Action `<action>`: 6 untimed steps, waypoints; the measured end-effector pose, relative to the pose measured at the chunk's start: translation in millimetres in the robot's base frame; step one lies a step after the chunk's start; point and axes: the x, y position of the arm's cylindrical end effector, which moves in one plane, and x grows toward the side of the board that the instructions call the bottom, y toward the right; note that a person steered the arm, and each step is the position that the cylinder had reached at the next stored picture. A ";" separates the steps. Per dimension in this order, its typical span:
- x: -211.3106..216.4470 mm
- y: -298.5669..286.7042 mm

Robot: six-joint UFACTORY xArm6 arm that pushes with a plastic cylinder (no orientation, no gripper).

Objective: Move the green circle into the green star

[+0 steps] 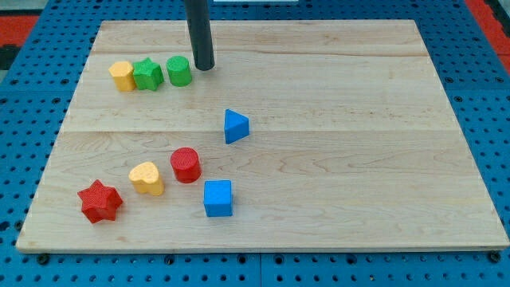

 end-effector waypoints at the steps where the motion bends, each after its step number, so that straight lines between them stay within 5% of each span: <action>1: 1.6 -6.6; 4: 1.6 -24.1; 6: 6.0 65.3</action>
